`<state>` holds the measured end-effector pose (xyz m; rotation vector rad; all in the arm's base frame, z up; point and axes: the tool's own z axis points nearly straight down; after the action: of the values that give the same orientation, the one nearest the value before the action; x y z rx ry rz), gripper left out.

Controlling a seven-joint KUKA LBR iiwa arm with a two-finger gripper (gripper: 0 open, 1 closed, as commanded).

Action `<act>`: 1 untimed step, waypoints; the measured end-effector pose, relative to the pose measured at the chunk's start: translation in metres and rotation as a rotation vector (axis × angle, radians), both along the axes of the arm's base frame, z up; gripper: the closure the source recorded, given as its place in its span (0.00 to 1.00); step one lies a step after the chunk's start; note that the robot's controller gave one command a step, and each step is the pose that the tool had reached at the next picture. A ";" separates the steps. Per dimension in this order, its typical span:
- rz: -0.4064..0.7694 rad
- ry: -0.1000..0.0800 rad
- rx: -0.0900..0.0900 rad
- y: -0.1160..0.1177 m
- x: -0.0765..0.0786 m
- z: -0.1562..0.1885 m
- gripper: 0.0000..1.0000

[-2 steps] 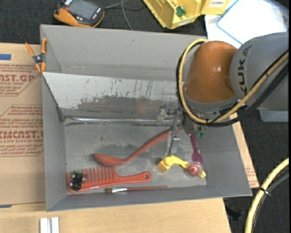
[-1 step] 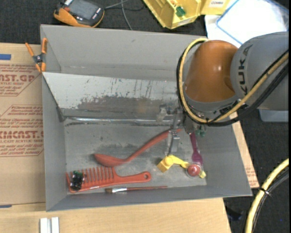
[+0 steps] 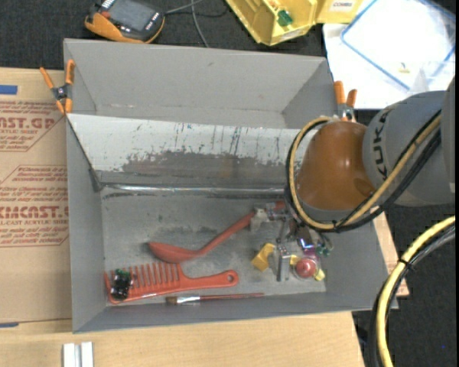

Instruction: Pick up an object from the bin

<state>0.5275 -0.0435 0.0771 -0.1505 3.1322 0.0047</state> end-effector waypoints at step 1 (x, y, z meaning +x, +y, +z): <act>0.004 -0.028 -0.001 -0.001 -0.024 0.000 0.00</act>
Offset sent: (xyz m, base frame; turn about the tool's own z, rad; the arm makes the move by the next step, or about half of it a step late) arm -0.0376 -0.0065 -0.0071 0.0440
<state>0.5038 -0.0440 0.0773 -0.1552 3.1044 0.0009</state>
